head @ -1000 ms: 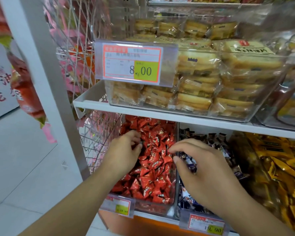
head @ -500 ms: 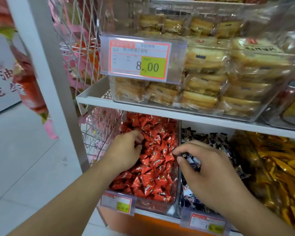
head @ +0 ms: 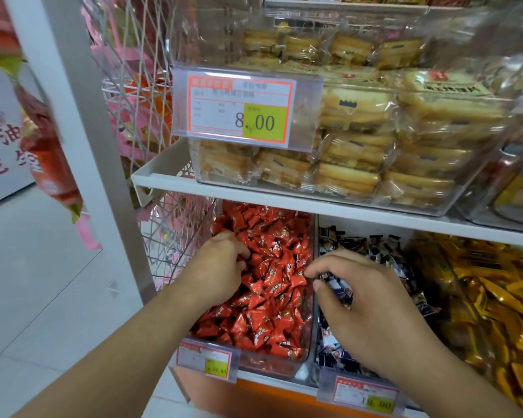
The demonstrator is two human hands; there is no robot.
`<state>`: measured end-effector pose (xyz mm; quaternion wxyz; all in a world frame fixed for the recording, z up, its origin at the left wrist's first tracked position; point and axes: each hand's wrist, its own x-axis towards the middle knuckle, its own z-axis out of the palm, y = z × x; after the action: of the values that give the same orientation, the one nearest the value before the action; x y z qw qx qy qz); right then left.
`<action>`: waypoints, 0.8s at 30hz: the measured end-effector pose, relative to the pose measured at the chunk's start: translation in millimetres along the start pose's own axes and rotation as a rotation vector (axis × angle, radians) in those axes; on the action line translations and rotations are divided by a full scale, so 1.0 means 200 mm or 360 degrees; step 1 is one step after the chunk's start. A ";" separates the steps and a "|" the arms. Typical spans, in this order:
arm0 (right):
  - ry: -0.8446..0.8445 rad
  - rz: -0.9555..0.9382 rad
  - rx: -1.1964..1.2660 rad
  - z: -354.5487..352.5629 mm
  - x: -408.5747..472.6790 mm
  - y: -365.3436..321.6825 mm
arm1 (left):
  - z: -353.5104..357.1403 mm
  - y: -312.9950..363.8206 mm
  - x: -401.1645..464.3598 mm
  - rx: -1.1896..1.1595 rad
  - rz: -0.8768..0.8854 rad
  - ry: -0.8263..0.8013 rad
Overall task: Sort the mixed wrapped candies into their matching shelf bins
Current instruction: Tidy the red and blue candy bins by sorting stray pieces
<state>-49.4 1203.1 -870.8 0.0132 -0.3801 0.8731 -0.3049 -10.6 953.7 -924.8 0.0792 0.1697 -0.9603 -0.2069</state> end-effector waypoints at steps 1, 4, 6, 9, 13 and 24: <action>-0.0003 -0.0002 -0.0002 0.00 0.00 0.00 | 0.00 0.00 0.00 0.0017 0.0001 -0.0006; -0.0008 -0.0009 -0.0003 0.00 0.00 0.00 | -0.01 0.00 -0.01 0.0046 -0.0044 -0.0044; -0.0011 -0.0011 -0.0003 0.00 0.00 0.00 | -0.02 0.01 -0.02 0.0051 -0.0056 -0.0061; -0.0017 -0.0012 0.0001 0.00 -0.01 0.01 | -0.05 0.03 -0.04 0.0016 -0.0064 -0.0021; -0.0024 -0.0014 0.0002 0.00 -0.01 0.00 | -0.11 0.06 -0.09 -0.0128 -0.0026 0.0157; 0.0057 0.0008 0.0252 -0.02 -0.03 -0.11 | -0.22 0.35 -0.34 -0.0926 0.0193 0.0049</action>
<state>-31.9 1197.9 -856.2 0.0282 -0.3702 0.8473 -0.3797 41.6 1021.5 -861.1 0.1514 0.0853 -0.8676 -0.4658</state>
